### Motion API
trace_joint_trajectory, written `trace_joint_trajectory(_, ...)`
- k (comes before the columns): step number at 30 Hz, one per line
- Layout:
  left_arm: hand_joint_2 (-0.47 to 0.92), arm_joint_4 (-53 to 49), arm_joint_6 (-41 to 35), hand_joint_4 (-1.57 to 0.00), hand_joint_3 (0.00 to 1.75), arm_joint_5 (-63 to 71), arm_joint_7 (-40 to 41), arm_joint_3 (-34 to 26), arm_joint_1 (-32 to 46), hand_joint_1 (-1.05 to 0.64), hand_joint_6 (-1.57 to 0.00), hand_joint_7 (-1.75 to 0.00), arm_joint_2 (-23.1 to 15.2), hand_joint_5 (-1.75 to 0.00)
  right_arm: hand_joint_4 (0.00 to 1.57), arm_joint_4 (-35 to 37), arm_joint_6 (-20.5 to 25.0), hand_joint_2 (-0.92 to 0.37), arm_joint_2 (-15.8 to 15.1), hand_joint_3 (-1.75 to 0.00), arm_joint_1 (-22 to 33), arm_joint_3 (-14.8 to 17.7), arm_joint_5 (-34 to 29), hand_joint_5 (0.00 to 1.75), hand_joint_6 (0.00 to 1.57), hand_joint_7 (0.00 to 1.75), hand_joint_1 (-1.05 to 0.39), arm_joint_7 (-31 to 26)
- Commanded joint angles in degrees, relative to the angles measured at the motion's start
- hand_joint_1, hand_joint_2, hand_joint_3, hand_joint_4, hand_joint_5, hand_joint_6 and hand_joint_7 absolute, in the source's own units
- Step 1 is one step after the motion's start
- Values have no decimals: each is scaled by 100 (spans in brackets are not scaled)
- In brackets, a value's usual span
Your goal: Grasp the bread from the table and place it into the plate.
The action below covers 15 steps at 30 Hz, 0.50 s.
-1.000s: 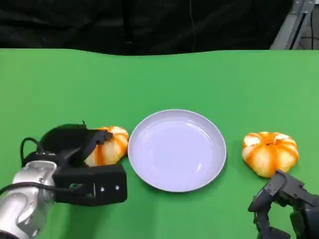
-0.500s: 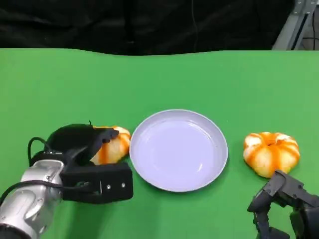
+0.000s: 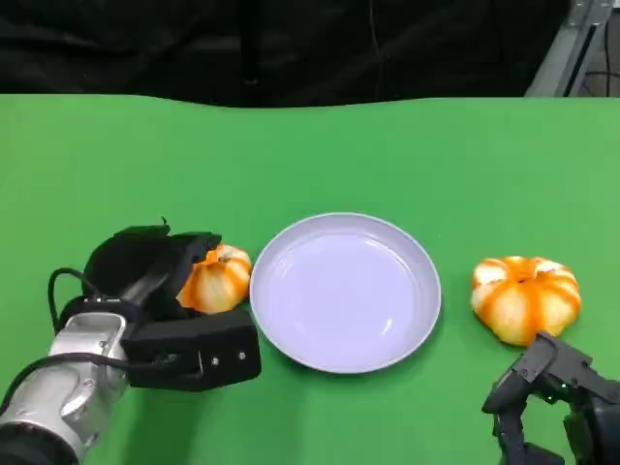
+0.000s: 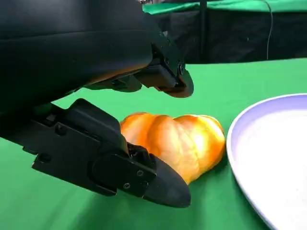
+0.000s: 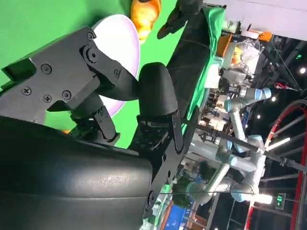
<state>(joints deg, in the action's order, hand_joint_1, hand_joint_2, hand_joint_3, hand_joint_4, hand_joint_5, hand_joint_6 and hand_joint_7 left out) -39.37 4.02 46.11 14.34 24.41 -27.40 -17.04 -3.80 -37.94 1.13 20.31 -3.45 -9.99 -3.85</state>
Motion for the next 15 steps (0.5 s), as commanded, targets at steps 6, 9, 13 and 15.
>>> trace_joint_trajectory(6,88,-650,222,-45,0,68,734,217,-160,-74,-62,-1,-102,-4,83,-90,23,-52,-55,-119,36,29,79,175,75,151,-12,16)
trace_joint_trajectory(9,88,-888,290,-46,0,72,906,312,-178,-75,-63,-1,-67,-4,83,-21,-52,-52,-58,-120,2,39,95,175,75,151,-12,13)
trace_joint_trajectory(13,89,-1141,337,-48,0,25,971,397,-227,-77,-63,0,-9,-4,84,-7,-61,-52,-60,-120,-4,40,98,175,75,152,-12,19)
trace_joint_trajectory(15,90,-1219,354,-48,1,14,985,420,-247,-77,-62,0,8,-4,84,-14,-47,-52,-48,-120,5,39,96,175,75,152,-12,11)
